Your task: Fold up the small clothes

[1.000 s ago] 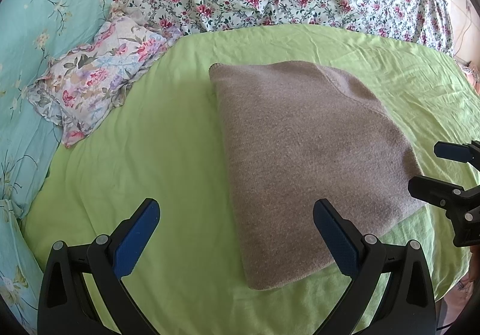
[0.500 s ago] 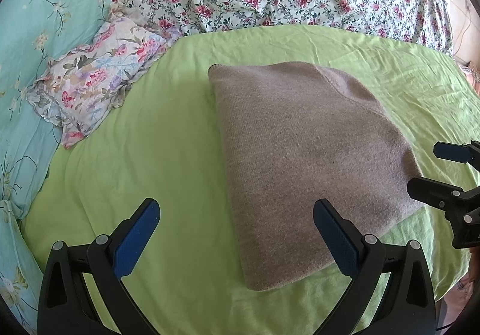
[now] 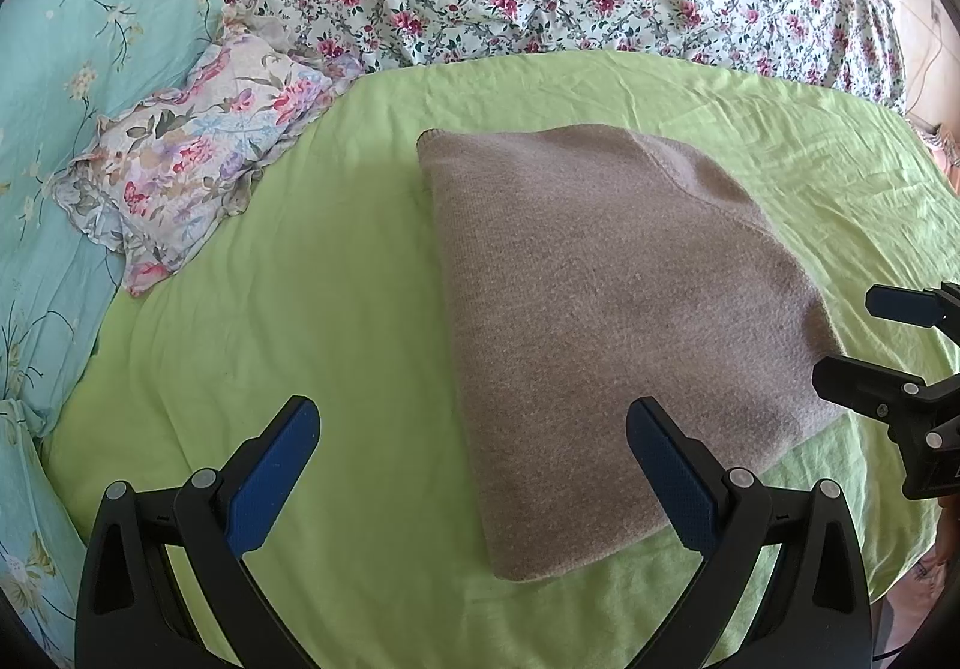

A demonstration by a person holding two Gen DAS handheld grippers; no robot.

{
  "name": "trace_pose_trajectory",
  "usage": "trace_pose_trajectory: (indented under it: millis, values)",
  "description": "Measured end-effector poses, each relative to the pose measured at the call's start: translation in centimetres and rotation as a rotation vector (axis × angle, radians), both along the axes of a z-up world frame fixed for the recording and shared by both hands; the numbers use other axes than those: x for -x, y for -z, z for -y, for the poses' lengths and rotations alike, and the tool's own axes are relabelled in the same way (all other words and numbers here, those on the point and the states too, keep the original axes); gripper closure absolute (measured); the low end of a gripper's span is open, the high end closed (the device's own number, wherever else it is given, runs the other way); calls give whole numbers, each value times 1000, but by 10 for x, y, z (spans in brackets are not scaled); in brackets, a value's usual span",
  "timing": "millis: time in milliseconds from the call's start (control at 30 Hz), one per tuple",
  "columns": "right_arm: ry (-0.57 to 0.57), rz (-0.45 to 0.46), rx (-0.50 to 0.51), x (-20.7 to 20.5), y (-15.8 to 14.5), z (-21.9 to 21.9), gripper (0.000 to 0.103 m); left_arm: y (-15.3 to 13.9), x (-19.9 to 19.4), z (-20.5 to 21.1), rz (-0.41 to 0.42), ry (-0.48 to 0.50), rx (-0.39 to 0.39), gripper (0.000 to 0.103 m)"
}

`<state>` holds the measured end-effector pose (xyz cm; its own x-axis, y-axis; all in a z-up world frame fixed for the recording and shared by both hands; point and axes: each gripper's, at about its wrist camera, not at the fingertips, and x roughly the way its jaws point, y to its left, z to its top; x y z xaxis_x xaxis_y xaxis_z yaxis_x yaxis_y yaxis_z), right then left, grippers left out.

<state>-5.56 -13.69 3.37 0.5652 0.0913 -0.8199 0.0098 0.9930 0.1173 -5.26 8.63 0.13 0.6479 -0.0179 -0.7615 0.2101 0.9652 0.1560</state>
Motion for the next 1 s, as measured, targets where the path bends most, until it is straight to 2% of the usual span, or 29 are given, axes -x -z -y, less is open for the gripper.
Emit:
trace_pose_trajectory:
  millis: [1000]
  values:
    - [-1, 10, 3, -3, -6, 3, 5, -6, -3, 2, 12, 5, 7, 1]
